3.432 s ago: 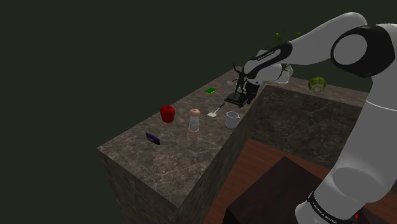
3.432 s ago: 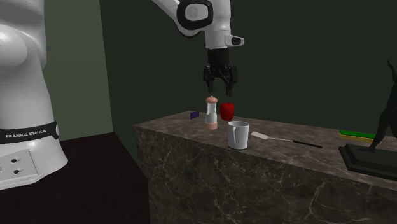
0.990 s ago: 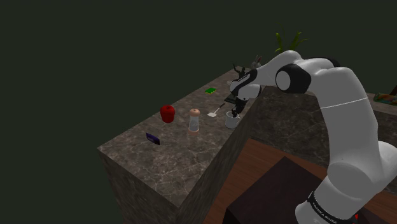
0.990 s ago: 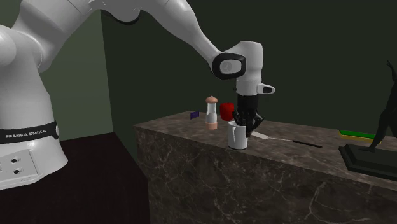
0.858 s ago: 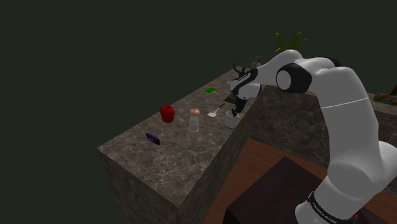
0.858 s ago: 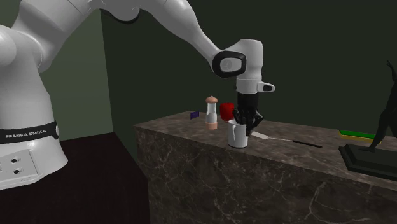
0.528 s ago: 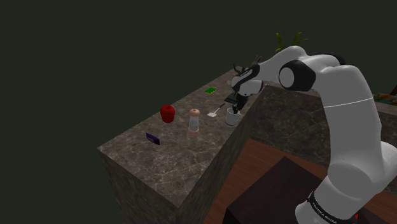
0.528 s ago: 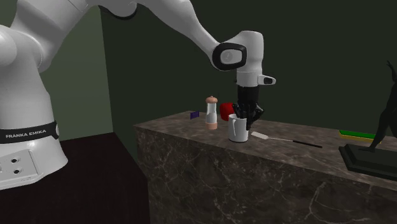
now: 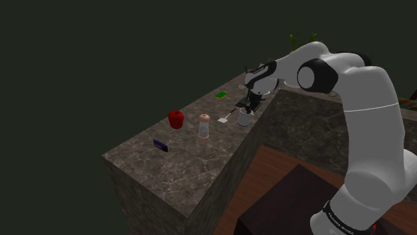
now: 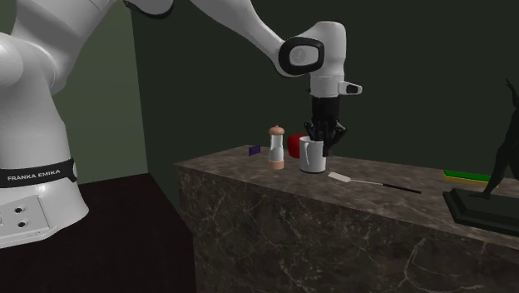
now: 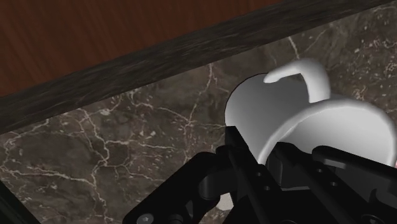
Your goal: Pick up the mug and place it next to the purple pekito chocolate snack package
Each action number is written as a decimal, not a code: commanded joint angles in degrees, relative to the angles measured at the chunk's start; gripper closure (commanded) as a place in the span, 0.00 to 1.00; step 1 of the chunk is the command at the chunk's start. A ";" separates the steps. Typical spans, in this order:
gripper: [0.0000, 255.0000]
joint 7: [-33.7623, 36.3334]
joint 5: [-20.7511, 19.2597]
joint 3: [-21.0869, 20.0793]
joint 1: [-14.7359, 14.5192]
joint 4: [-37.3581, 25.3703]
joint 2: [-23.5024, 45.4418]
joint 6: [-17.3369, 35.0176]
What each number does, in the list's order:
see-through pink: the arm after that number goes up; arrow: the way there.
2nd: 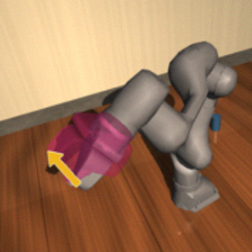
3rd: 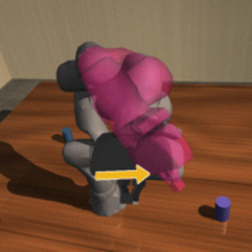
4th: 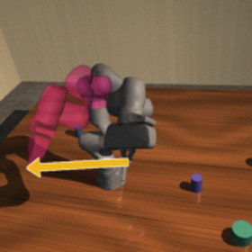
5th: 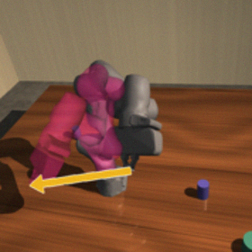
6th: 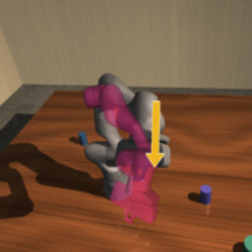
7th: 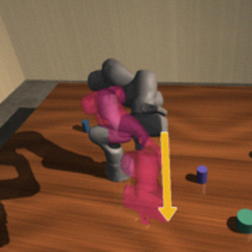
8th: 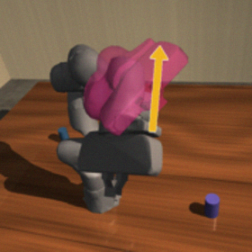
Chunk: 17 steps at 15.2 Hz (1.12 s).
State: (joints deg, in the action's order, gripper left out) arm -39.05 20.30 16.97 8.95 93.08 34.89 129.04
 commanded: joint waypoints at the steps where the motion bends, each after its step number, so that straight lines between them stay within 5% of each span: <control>1: 1.00 0.31 -0.38 0.26 -0.16 -0.12 -0.93 -1.00; 17: 1.00 2.82 -3.14 1.82 -0.83 -4.28 -6.36 -10.26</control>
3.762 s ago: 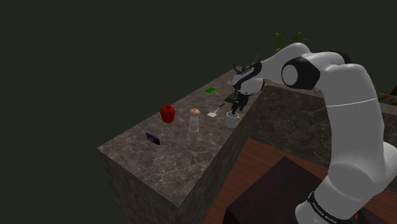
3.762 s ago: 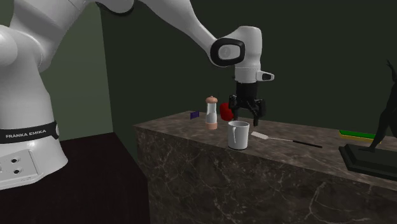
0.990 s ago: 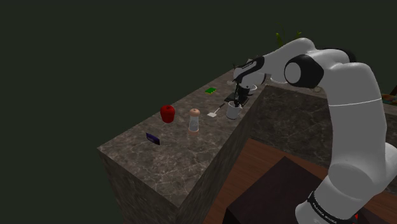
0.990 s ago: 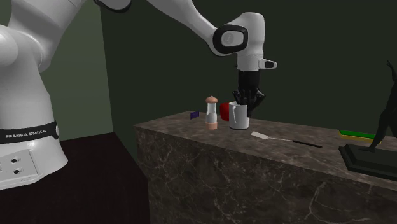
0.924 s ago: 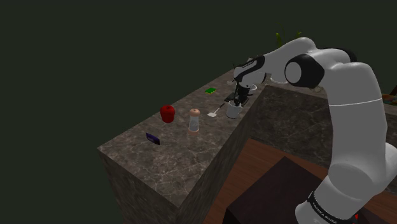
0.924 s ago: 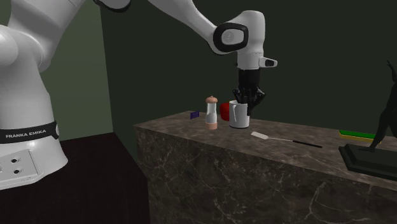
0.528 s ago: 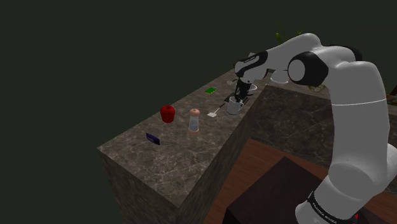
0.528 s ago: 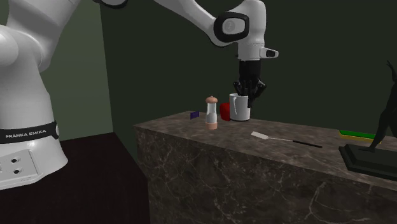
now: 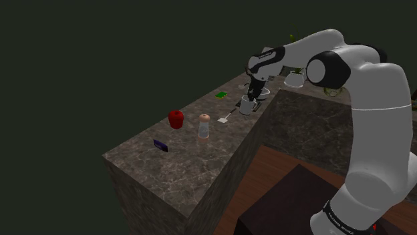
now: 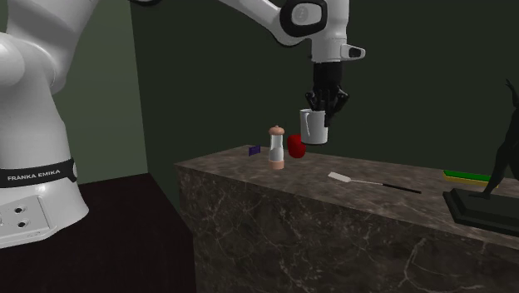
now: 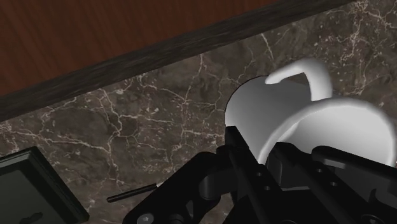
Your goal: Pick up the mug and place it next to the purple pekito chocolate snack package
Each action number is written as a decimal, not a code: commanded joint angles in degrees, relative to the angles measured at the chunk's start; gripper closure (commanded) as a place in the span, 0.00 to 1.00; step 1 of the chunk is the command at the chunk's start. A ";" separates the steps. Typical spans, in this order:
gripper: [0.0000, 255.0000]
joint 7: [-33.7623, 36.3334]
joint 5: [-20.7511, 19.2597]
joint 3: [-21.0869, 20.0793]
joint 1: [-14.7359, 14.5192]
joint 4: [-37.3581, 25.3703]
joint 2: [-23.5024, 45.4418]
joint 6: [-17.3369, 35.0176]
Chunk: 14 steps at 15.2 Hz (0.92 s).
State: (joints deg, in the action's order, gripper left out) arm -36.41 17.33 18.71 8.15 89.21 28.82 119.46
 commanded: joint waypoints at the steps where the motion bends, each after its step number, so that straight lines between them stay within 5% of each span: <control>1: 1.00 0.28 -0.27 0.13 -0.04 -0.70 -0.49 -1.15; 14: 1.00 16.13 -5.44 -2.48 -13.75 16.57 -12.27 6.91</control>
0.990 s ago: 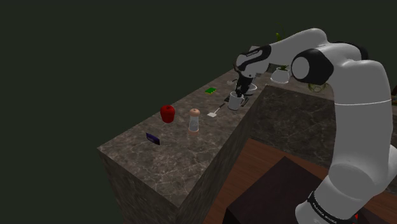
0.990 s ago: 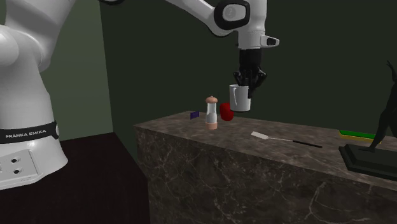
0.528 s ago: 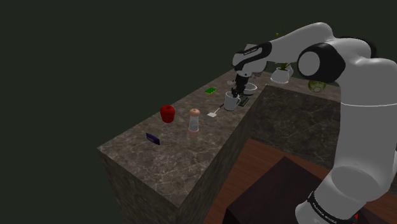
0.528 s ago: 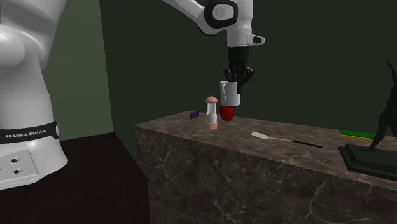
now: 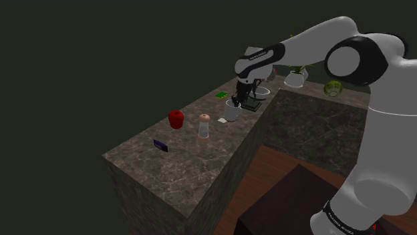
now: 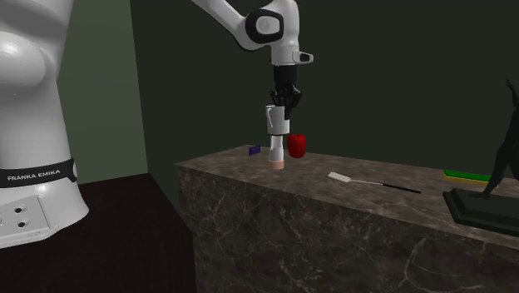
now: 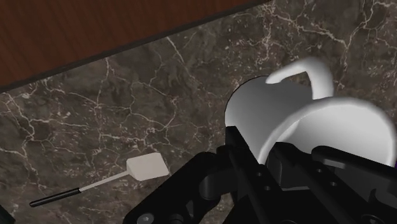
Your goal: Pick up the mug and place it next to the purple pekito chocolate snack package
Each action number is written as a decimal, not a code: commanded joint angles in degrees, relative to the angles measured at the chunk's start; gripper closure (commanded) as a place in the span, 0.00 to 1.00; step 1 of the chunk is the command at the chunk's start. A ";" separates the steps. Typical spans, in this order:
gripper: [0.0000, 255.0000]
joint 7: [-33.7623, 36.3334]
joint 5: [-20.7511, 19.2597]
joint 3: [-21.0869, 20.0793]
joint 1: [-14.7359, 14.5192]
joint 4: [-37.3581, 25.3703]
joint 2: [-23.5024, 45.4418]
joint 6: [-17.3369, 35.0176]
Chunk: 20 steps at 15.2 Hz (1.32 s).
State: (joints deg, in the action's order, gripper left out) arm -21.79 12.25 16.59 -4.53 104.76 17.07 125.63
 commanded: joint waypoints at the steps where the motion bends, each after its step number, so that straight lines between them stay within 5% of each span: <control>1: 1.00 2.89 -0.74 -0.69 -2.01 1.80 -1.08 1.14; 20: 1.00 29.51 -6.51 -8.30 -18.28 3.61 -2.52 3.84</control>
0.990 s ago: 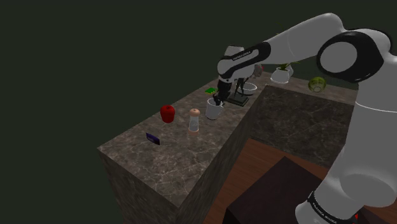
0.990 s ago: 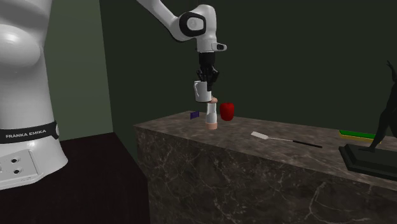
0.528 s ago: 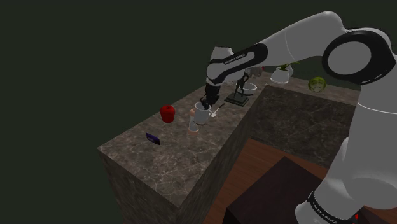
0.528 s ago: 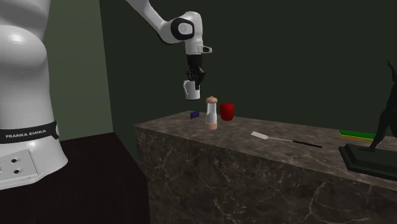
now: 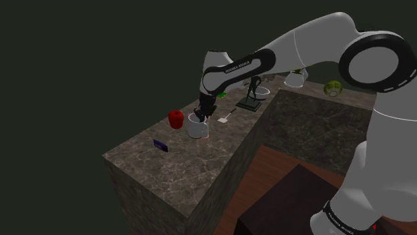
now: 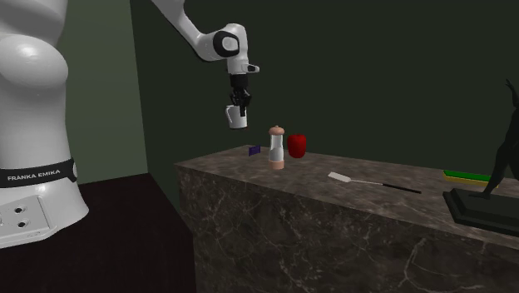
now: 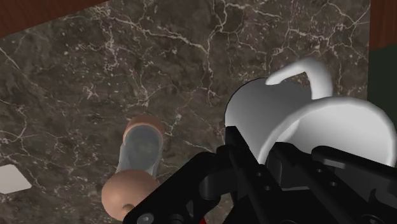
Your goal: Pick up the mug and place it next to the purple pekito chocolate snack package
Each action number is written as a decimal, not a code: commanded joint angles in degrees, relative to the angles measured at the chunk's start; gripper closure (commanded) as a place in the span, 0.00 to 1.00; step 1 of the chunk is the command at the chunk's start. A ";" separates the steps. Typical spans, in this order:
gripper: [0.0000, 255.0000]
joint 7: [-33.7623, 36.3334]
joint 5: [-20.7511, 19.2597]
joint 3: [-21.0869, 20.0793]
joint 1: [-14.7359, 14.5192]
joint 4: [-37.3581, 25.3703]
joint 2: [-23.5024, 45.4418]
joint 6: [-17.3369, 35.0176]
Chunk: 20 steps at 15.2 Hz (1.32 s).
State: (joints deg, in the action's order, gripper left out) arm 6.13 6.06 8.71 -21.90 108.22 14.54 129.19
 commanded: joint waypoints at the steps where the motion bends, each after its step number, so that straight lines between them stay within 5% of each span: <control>1: 1.00 2.93 -0.56 -0.81 -1.72 -0.44 0.42 0.17; 7: 1.00 11.09 -2.08 -3.06 -6.64 -5.69 3.99 -1.18; 20: 1.00 10.33 -1.15 -3.44 -6.42 -2.18 8.83 7.14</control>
State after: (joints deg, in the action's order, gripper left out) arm 16.63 4.80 5.29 -28.42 105.78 22.98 135.62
